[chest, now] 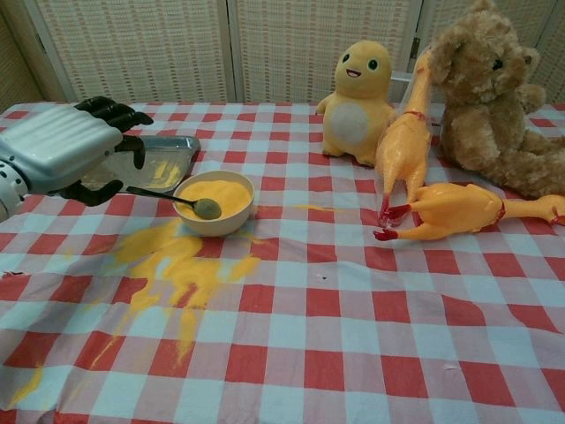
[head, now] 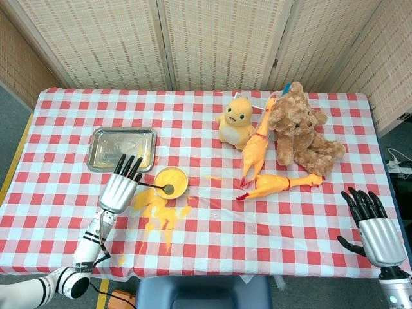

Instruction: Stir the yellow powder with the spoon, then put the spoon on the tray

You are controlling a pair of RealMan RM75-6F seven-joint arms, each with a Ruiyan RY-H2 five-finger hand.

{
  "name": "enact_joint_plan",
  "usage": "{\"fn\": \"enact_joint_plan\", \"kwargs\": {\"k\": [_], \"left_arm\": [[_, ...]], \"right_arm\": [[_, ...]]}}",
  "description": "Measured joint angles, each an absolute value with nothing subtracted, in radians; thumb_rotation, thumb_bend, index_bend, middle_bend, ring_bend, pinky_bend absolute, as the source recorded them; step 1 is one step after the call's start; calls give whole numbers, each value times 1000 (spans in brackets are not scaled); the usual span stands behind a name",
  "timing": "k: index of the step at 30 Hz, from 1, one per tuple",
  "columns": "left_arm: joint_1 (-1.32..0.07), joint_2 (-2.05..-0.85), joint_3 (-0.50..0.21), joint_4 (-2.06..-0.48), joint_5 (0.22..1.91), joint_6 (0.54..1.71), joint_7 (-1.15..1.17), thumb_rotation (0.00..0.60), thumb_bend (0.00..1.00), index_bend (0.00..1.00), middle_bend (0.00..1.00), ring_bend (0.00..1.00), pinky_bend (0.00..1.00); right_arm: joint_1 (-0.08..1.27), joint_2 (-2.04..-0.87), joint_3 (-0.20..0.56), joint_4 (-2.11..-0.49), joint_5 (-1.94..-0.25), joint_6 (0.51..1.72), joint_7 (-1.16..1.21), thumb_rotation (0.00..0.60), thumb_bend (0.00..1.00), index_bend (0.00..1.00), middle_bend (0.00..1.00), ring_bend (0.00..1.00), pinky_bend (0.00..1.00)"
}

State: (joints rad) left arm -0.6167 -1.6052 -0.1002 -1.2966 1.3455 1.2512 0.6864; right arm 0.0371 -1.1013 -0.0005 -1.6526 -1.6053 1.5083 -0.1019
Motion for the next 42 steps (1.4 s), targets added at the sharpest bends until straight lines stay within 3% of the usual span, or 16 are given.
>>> {"fn": "enact_joint_plan", "kwargs": {"k": [11, 17, 26, 38, 42], "left_arm": [[-603, -1825, -30, -776, 1546, 1388, 425, 600, 461, 394, 8, 0, 0], [-604, -1928, -12, -583, 1602, 1434, 344, 600, 460, 390, 7, 0, 0], [-608, -1986, -8, -479, 1623, 1459, 295, 600, 461, 420, 10, 0, 0], [-610, -1989, -21, -449, 1605, 1429, 273, 600, 460, 420, 9, 0, 0], [-611, -1990, -24, -442, 1603, 1429, 263, 600, 461, 463, 14, 0, 0]], "right_arm": [[30, -1102, -2, -1652, -1612, 1522, -106, 600, 74, 0, 0, 0, 0], [29, -1103, -3, -1652, -1613, 1524, -109, 600, 74, 0, 0, 0, 0], [27, -1103, -2, -1652, -1615, 1527, -109, 600, 74, 0, 0, 0, 0], [25, -1103, 0, -1651, -1613, 1530, -111, 600, 74, 0, 0, 0, 0], [27, -1105, 0, -1650, -1611, 1525, -114, 600, 74, 0, 0, 0, 0]]}}
